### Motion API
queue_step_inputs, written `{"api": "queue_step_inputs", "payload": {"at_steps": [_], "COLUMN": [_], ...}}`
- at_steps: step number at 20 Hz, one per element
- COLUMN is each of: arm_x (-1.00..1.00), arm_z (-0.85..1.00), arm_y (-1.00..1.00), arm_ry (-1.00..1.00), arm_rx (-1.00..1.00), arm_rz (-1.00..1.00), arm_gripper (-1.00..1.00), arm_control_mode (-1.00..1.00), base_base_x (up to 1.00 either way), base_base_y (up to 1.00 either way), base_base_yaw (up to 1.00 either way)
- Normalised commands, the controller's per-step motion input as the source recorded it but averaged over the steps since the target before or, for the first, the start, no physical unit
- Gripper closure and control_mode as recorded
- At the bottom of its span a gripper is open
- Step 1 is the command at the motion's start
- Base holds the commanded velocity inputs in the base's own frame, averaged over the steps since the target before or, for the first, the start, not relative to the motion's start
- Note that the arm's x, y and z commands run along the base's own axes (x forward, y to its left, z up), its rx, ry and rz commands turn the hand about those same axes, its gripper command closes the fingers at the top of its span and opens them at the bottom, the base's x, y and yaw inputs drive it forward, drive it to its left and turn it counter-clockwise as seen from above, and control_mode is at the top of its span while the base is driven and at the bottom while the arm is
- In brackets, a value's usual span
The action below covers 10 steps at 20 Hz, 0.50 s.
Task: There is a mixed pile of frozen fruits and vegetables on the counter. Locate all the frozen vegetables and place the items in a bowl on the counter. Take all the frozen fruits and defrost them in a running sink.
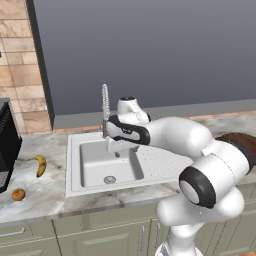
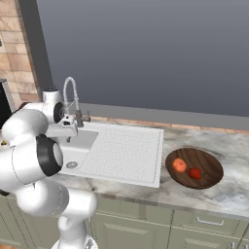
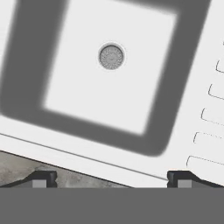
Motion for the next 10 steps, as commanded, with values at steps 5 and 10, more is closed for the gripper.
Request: {"api": "queue_step_inputs", "payload": {"at_steps": [5, 10], "arm_x": [0.0, 0.07], "arm_z": [0.0, 0.04], "arm_y": [0.55, 0.49], "arm_ry": [0.0, 0.0], "arm_rx": [0.0, 0.01], "arm_rz": [0.0, 0.0], "arm_gripper": [-1.0, -1.0], "arm_control_mode": [-1.0, -1.0], "base_base_x": [0.0, 0.0], "base_base_y": [0.0, 0.0], "base_base_yaw": [0.0, 0.0]}}
